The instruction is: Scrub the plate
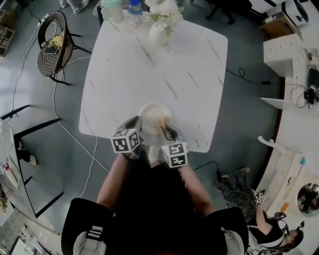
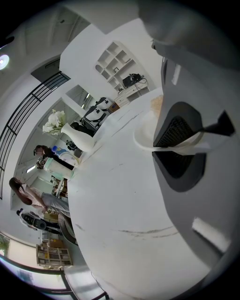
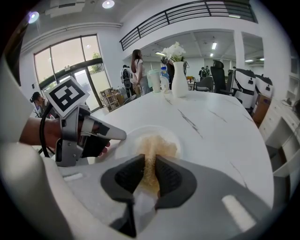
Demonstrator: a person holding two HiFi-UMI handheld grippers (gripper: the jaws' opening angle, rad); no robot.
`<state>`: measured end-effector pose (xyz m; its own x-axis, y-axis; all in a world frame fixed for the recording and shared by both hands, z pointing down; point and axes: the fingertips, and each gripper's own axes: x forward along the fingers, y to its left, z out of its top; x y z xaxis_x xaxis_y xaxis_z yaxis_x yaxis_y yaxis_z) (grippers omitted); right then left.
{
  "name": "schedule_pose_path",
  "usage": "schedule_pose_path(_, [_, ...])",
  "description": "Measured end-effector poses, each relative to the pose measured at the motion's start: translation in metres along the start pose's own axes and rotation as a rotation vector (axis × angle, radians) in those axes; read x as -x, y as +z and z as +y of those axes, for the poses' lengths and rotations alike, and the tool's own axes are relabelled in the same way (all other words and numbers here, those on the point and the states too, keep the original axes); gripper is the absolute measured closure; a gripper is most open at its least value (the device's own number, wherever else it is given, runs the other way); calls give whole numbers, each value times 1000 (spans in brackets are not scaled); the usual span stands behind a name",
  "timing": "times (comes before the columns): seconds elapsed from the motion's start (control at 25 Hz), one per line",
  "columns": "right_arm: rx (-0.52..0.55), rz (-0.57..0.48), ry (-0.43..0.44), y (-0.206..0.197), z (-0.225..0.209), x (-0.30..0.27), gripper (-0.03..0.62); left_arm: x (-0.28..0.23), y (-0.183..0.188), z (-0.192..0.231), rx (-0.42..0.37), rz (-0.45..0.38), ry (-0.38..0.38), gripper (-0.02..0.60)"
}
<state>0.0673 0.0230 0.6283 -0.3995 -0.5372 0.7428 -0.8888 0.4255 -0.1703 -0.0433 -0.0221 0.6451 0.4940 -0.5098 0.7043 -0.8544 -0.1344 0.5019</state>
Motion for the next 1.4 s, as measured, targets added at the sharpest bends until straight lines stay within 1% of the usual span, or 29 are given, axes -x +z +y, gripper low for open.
schedule_pose_path(0.36, [-24, 2, -53, -5, -23, 14, 517, 1, 0, -2, -2, -4, 2, 546])
schedule_pose_path(0.64, [-24, -1, -48, -4, -23, 13, 517, 2, 1, -2, -1, -9, 4, 546])
schedule_pose_path(0.76, [-28, 0, -44, -4, -24, 14, 517, 4, 0, -2, 22, -19, -7, 540])
schedule_pose_path(0.8, [-30, -2, -44, -4, -24, 14, 517, 5, -1, -3, 31, -19, -16, 527])
schedule_pose_path(0.84, [-32, -4, -44, -4, -24, 15, 517, 5, -2, -4, 39, -18, -28, 476])
schedule_pose_path(0.88, [-34, -6, -44, -3, -24, 15, 517, 6, -2, -6, 45, -18, -40, 407])
schedule_pose_path(0.92, [-34, -8, -44, -3, -23, 15, 517, 6, -2, -7, 48, -18, -48, 380])
schedule_pose_path(0.96, [-34, -10, -44, -2, -23, 16, 517, 7, -3, -8, 48, -19, -55, 372])
schedule_pose_path(1.04, [-32, -17, -42, 0, -22, 18, 517, 9, -3, -11, 40, -18, -61, 332])
schedule_pose_path(1.12, [-29, -26, -41, 2, -21, 18, 517, 10, -3, -13, 29, -18, -58, 320])
schedule_pose_path(1.24, [-26, -36, -41, 5, -20, 21, 517, 14, -1, -14, 15, -26, -54, 319])
schedule_pose_path(1.32, [-20, -50, -43, 9, -20, 24, 517, 17, 0, -17, -9, -28, -51, 327])
schedule_pose_path(1.4, [-17, -69, -45, 13, -19, 29, 517, 22, 1, -20, -37, -33, -47, 386])
